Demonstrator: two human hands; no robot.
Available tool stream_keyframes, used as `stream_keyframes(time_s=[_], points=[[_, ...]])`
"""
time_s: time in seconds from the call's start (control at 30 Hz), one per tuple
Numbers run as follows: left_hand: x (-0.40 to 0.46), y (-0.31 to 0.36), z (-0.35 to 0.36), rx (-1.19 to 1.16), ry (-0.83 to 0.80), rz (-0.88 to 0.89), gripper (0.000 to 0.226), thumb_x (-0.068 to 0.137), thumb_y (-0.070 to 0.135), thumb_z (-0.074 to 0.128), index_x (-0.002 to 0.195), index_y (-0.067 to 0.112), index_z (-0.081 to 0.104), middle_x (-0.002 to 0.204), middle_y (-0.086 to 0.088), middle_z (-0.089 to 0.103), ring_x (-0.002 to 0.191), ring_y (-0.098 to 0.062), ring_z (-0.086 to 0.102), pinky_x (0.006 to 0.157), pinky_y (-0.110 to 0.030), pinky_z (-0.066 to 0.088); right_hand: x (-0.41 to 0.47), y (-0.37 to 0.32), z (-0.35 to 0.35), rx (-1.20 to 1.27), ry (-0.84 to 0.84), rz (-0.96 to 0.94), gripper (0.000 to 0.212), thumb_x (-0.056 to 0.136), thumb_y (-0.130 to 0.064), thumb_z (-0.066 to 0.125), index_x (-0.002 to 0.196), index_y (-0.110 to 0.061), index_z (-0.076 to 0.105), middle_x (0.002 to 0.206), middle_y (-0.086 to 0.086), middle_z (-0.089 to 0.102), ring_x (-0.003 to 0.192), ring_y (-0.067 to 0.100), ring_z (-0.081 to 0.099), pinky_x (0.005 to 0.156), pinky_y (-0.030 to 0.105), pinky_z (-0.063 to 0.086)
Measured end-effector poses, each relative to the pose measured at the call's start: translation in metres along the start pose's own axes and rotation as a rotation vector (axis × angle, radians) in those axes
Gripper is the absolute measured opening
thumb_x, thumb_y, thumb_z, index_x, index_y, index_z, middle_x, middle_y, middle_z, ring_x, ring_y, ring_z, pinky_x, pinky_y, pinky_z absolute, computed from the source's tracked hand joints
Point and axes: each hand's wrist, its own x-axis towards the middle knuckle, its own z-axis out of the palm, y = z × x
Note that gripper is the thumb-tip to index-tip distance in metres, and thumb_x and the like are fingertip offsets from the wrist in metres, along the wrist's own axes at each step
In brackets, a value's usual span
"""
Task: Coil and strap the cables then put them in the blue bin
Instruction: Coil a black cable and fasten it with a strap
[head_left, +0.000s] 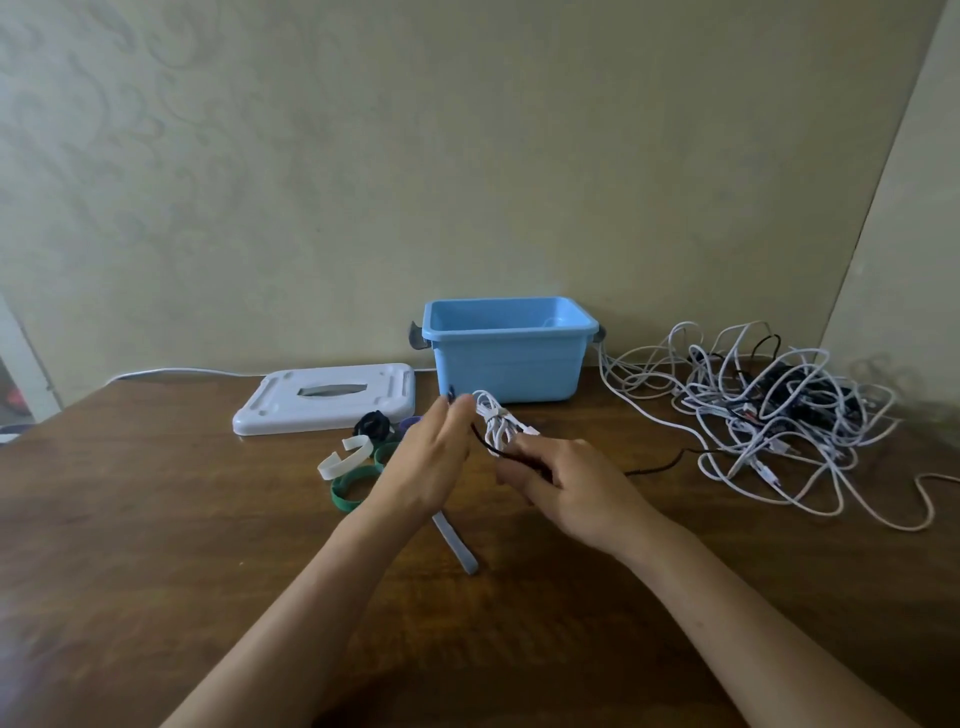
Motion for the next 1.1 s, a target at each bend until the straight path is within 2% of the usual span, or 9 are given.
stream_keyframes(time_s=[0.07,0.17,0.33,0.43,0.5,0.63,0.77,0.9,1.1], points=[[0.005,-0.003,-0.005,-0.029,0.079,-0.016,0.035,0.101,0.04,0.033,0.073,0.021,0.043,0.064,0.004,0.039,0.059,-0.014,0.035,0.055,-0.034,0.027,0.0,0.004,-0.002,-0.011,-0.012,0.023,0.025,0.104,-0.049,0.047,0.096,-0.034,0.065,0.072,-0.002,0.062,0.064,0.012,0.059,0.06,0.039,0.045],[0.006,-0.006,-0.002,0.006,0.119,0.009,0.038,0.1,0.039,0.03,0.076,0.014,0.046,0.063,0.001,0.042,0.06,-0.015,0.039,0.057,-0.034,0.032,-0.001,0.0,0.007,-0.013,-0.099,0.011,0.023,0.106,-0.041,0.047,0.096,-0.032,0.066,0.069,-0.005,0.058,0.062,0.006,0.055,0.057,0.028,0.039],[0.002,-0.003,0.01,0.037,0.113,0.116,0.044,0.107,0.036,0.031,0.074,0.012,0.049,0.063,0.002,0.05,0.06,-0.014,0.046,0.062,-0.037,0.039,0.004,-0.012,0.026,-0.131,-0.211,0.002,0.031,0.107,-0.037,0.042,0.089,-0.024,0.064,0.089,-0.007,0.067,0.083,0.014,0.062,0.077,0.039,0.05],[-0.001,0.001,0.011,-0.007,0.089,0.118,0.044,0.108,0.033,0.031,0.077,0.01,0.051,0.064,-0.003,0.054,0.06,-0.014,0.048,0.06,-0.034,0.041,0.003,-0.014,0.03,-0.198,-0.261,0.013,0.039,0.109,-0.04,0.037,0.087,-0.021,0.064,0.081,-0.013,0.061,0.084,0.012,0.062,0.08,0.035,0.049],[-0.002,0.004,0.01,-0.083,0.075,0.09,0.042,0.109,0.031,0.031,0.079,0.008,0.049,0.063,-0.004,0.052,0.058,-0.014,0.047,0.056,-0.028,0.041,0.003,-0.012,0.03,-0.203,-0.251,0.02,0.04,0.109,-0.04,0.037,0.086,-0.021,0.065,0.078,-0.014,0.059,0.081,0.01,0.061,0.077,0.031,0.046],[-0.004,0.011,0.005,-0.316,0.014,0.0,0.038,0.108,0.035,0.03,0.081,0.011,0.044,0.058,0.002,0.039,0.05,-0.012,0.033,0.048,-0.026,0.029,0.004,-0.003,0.023,-0.216,-0.242,0.04,0.043,0.107,-0.045,0.038,0.084,-0.02,0.065,0.081,-0.007,0.066,0.076,0.008,0.062,0.073,0.029,0.045],[-0.003,0.016,-0.006,-0.474,-0.085,-0.026,0.04,0.108,0.038,0.031,0.078,0.014,0.043,0.057,0.006,0.031,0.047,-0.007,0.021,0.044,-0.023,0.019,0.005,0.013,0.01,-0.233,-0.204,0.094,0.048,0.106,-0.052,0.039,0.077,-0.023,0.064,0.074,-0.009,0.065,0.073,0.005,0.061,0.068,0.023,0.037],[-0.006,0.016,-0.008,-0.404,-0.132,0.029,0.04,0.107,0.039,0.029,0.083,0.012,0.045,0.058,0.004,0.034,0.05,-0.009,0.028,0.047,-0.023,0.025,0.005,0.023,0.002,-0.176,-0.179,0.139,0.049,0.105,-0.055,0.037,0.078,-0.024,0.065,0.073,-0.011,0.062,0.071,0.003,0.059,0.067,0.022,0.036],[-0.001,0.014,-0.011,-0.222,0.073,0.142,0.042,0.109,0.036,0.026,0.086,0.011,0.051,0.068,-0.007,0.051,0.061,-0.017,0.048,0.06,-0.034,0.04,0.003,0.014,0.004,-0.168,-0.281,0.145,0.044,0.106,-0.048,0.039,0.082,-0.023,0.067,0.083,-0.007,0.068,0.08,0.008,0.063,0.071,0.025,0.04]])
